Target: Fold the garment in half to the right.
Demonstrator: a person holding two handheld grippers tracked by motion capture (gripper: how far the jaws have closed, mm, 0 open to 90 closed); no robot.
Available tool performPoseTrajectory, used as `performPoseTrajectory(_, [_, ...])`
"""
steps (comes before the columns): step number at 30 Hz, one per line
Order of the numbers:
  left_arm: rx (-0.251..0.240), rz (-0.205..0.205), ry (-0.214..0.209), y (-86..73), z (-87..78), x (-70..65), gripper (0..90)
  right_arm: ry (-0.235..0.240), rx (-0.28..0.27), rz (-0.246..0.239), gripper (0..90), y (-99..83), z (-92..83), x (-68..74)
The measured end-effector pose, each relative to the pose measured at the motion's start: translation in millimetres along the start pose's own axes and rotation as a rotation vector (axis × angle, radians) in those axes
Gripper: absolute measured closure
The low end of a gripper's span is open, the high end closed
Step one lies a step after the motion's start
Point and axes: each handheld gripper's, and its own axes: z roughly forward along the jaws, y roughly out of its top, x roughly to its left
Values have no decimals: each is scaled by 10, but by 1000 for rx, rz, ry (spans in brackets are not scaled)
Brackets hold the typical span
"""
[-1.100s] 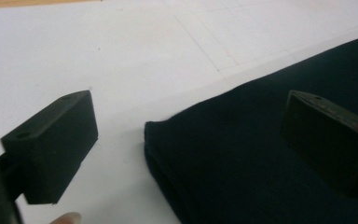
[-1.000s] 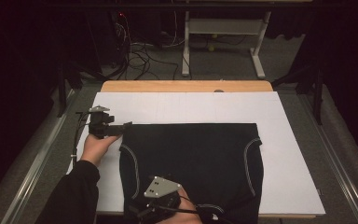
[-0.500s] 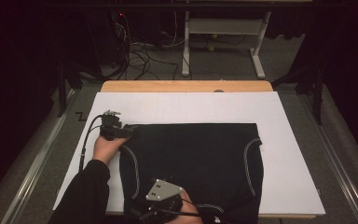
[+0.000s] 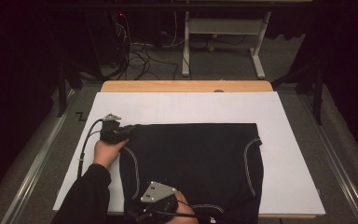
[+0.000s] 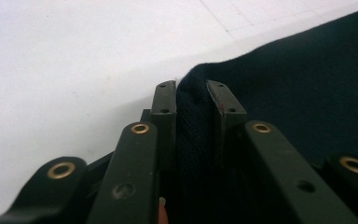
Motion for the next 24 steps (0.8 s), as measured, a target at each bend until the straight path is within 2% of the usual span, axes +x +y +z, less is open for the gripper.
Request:
performPoseTrajectory(5, [-80,-18,-20,-109,-121,-29,709,5,37,17,134,22,100,42])
performPoseTrajectory(8, [-99,-28,-36,-140,-146,-18,708,1,61,18,145,51,184,81])
performPoseTrajectory(10, [-101,-33,-40,-148,-150,-12,708,-6,90,14,145,65,251,106])
performPoseTrajectory(16, [-83,-13,-26,-152,-131,-40,708,-3,148,27,121,93,416,155])
performPoseTrajectory(20, [-82,-12,-31,-153,-129,-38,707,-39,161,18,125,109,473,198])
performPoseTrajectory(24, [-78,-17,-30,-151,-124,-35,707,-89,173,-2,179,110,491,231])
